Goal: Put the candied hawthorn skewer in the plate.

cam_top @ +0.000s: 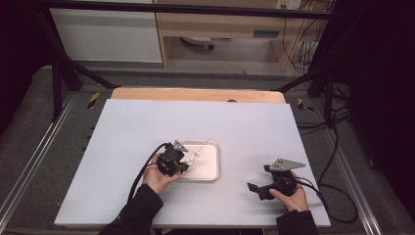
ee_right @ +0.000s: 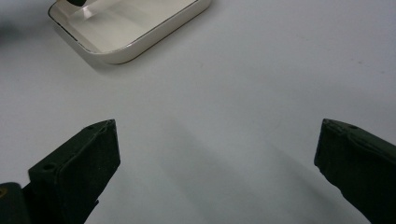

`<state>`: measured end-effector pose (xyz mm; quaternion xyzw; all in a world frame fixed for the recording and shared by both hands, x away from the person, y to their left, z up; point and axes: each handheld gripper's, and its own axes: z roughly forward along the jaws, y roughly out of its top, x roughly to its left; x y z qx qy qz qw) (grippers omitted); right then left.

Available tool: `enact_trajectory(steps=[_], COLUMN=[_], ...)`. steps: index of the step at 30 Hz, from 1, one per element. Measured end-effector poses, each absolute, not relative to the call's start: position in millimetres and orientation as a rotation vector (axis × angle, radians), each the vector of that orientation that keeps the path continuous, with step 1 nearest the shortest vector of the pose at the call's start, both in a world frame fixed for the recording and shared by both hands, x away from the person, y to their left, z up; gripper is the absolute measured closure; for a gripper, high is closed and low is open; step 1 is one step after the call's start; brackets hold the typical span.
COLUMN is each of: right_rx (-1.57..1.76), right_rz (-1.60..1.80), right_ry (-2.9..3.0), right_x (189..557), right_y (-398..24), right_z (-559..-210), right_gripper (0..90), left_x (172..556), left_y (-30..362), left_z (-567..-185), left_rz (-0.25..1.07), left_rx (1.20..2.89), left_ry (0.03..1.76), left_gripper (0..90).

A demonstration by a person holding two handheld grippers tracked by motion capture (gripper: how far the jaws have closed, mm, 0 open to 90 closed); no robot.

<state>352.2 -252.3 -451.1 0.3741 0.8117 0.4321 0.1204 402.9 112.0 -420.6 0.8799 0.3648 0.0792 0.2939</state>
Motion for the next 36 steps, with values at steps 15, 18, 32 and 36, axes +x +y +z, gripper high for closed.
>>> enact_trajectory(steps=[15, 18, 32, 36], right_rx=[1.091, 1.093, 1.095, 1.095], right_rz=[1.263, 1.267, 1.273, 1.275], right_ry=[2.376, 2.377, 2.374, 2.37], right_x=[351.9, 351.8, 351.7, 351.8], right_y=[-251.9, -251.7, -251.8, -252.3], right_z=[-451.3, -451.4, -451.1, -450.7], right_gripper=[0.9, 0.9, 0.9, 0.9], left_x=[403.2, 403.2, 397.1, 392.8], left_y=[106.3, 106.5, 119.7, 129.7], left_z=[-429.6, -429.5, -416.2, -410.8], left_rz=[0.227, 0.238, 0.32, 0.317], left_rx=[2.389, 2.39, 2.338, 2.332], left_ry=[0.974, 0.974, 0.928, 0.91], left_gripper=[87.7, 84.5, 47.9, 33.8])
